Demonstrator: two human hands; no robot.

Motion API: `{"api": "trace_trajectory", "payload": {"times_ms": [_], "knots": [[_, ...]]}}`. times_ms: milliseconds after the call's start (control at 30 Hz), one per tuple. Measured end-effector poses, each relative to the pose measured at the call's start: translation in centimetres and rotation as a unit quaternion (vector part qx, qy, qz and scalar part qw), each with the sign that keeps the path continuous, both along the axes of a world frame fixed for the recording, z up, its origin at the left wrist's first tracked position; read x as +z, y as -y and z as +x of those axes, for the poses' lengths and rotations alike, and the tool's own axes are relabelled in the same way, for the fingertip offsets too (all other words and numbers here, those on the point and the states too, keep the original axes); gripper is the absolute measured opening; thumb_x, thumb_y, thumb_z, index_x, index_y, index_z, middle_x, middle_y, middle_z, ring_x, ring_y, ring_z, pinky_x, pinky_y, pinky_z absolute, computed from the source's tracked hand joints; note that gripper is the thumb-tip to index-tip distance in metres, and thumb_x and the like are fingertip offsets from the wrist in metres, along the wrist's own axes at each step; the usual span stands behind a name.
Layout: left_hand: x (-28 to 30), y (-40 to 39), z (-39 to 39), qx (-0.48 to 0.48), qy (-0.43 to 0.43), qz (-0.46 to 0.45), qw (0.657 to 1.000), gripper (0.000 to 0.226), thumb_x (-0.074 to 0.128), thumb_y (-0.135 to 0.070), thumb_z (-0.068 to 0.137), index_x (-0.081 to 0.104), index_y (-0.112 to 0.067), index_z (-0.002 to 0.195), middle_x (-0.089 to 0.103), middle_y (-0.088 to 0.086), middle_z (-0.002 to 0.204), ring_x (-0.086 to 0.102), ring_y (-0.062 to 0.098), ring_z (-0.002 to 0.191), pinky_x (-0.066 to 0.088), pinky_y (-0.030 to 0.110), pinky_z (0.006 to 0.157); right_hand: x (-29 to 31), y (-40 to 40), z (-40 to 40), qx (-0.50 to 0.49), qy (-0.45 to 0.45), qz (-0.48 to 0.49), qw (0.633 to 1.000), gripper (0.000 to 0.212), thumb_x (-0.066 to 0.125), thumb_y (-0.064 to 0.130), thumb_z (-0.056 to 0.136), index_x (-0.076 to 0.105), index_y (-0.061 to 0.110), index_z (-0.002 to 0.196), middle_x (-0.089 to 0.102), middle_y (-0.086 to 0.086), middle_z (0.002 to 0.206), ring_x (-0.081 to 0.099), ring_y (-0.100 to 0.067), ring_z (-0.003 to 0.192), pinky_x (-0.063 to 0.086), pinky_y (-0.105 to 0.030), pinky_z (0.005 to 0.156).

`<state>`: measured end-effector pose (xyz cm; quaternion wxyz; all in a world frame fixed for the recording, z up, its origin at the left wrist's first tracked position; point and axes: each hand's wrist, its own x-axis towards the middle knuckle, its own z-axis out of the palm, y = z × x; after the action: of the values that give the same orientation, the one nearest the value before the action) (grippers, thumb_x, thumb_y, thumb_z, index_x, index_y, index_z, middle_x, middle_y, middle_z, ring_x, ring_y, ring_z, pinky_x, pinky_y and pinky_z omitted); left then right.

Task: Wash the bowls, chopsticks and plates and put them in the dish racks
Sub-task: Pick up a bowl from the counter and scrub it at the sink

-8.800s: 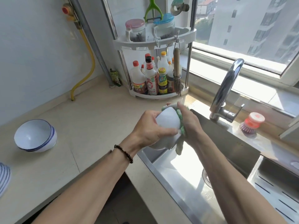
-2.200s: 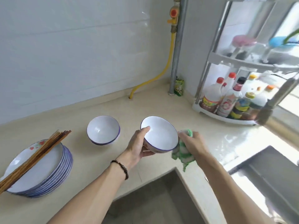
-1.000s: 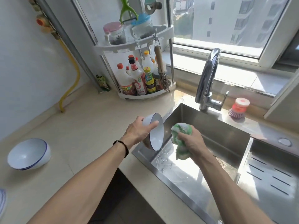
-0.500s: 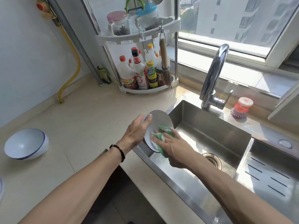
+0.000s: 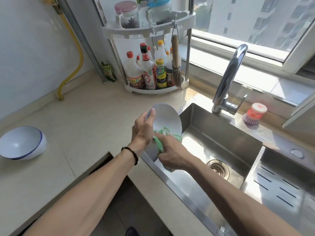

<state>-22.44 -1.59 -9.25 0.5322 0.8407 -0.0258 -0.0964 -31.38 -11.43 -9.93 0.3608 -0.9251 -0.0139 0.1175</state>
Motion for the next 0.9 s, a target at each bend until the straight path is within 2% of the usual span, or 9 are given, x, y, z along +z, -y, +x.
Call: {"api": "trace_trajectory", "payload": {"times_ms": [100, 167, 300, 400, 500, 667, 733, 800, 900], "knots": [[0.1, -1.1, 1.4, -0.077, -0.066, 0.004, 0.995, 0.067, 0.04, -0.082, 0.08, 0.068, -0.024, 0.096, 0.072, 0.005, 0.102, 0.066, 0.03, 0.097, 0.052, 0.053, 0.087, -2.5, 2.6, -0.3, 0.035, 0.096, -0.184, 0.977, 0.082, 0.055, 0.001, 0.083, 0.028, 0.027, 0.156, 0.052, -0.003, 0.145, 0.035, -0.024, 0.145, -0.001, -0.041, 0.123], [0.0, -1.2, 1.4, -0.074, -0.071, -0.005, 0.995, 0.073, 0.04, -0.086, 0.074, 0.07, -0.024, 0.1, 0.073, 0.006, 0.105, 0.067, 0.032, 0.102, 0.052, 0.059, 0.094, -3.5, 3.0, 0.1, 0.011, 0.137, -0.237, 0.962, 0.076, 0.058, 0.003, 0.081, 0.037, 0.022, 0.152, 0.047, -0.004, 0.151, 0.033, -0.023, 0.147, -0.011, -0.048, 0.121], [0.0, -0.5, 1.5, -0.032, -0.023, -0.033, 0.999, 0.056, 0.041, -0.081, 0.076, 0.064, -0.031, 0.088, 0.071, -0.002, 0.103, 0.065, 0.026, 0.108, 0.05, 0.051, 0.101, -1.5, -0.1, 0.8, -0.03, 0.041, -0.083, 0.995, 0.064, 0.049, 0.005, 0.086, 0.04, 0.025, 0.146, 0.061, -0.011, 0.126, 0.041, -0.029, 0.137, -0.007, -0.046, 0.123], [1.7, -1.6, 3.0, -0.138, -0.119, 0.014, 0.983, 0.059, 0.041, -0.072, 0.092, 0.069, -0.021, 0.104, 0.071, 0.01, 0.102, 0.069, 0.029, 0.09, 0.057, 0.04, 0.078, -2.2, 2.1, -0.1, 0.041, 0.147, -0.206, 0.967, 0.067, 0.061, 0.009, 0.089, 0.039, 0.031, 0.148, 0.064, -0.002, 0.129, 0.046, -0.024, 0.137, -0.012, -0.053, 0.121], [3.4, -2.2, 3.7, -0.151, -0.184, 0.028, 0.971, 0.052, 0.046, -0.06, 0.097, 0.066, -0.016, 0.116, 0.07, 0.018, 0.106, 0.067, 0.031, 0.089, 0.054, 0.034, 0.069, -3.4, 4.1, 0.0, 0.045, 0.266, -0.286, 0.92, 0.049, 0.062, 0.004, 0.08, 0.063, 0.022, 0.125, 0.072, 0.002, 0.101, 0.066, -0.023, 0.113, 0.001, -0.058, 0.123], [1.4, -0.8, 1.3, -0.034, -0.172, -0.223, 0.959, 0.064, 0.071, -0.037, 0.072, 0.057, -0.012, 0.13, 0.067, 0.018, 0.124, 0.068, 0.034, 0.107, 0.059, 0.038, 0.075, -0.4, 0.5, 1.8, -0.094, 0.311, -0.236, 0.916, 0.016, 0.062, 0.002, 0.067, 0.064, 0.015, 0.076, 0.058, -0.001, 0.052, 0.065, -0.027, 0.057, 0.022, -0.061, 0.118], [1.1, 0.1, 0.2, 0.032, -0.132, -0.261, 0.956, 0.051, 0.07, -0.032, 0.073, 0.059, -0.014, 0.12, 0.069, 0.012, 0.114, 0.07, 0.032, 0.099, 0.059, 0.043, 0.079, 0.6, -0.9, 2.2, -0.136, 0.255, -0.186, 0.939, 0.02, 0.06, 0.001, 0.069, 0.063, 0.016, 0.083, 0.065, -0.004, 0.063, 0.068, -0.03, 0.069, 0.021, -0.053, 0.119], [1.4, 0.3, 0.3, 0.094, -0.098, -0.244, 0.96, 0.031, 0.067, -0.033, 0.076, 0.063, -0.014, 0.099, 0.068, 0.005, 0.098, 0.068, 0.031, 0.092, 0.054, 0.041, 0.075, 0.9, -1.0, 1.9, -0.084, 0.176, -0.168, 0.966, 0.034, 0.056, 0.006, 0.081, 0.061, 0.022, 0.11, 0.071, -0.003, 0.089, 0.067, -0.03, 0.099, 0.0, -0.052, 0.123], [1.7, -0.7, 1.1, 0.066, -0.054, -0.139, 0.987, 0.042, 0.064, -0.052, 0.063, 0.064, -0.013, 0.078, 0.067, 0.006, 0.086, 0.065, 0.04, 0.095, 0.05, 0.046, 0.076, 0.1, 1.7, 1.2, 0.016, 0.147, -0.237, 0.96, 0.07, 0.055, 0.009, 0.092, 0.031, 0.036, 0.152, 0.061, -0.002, 0.136, 0.038, -0.023, 0.144, -0.027, -0.06, 0.111]]}}
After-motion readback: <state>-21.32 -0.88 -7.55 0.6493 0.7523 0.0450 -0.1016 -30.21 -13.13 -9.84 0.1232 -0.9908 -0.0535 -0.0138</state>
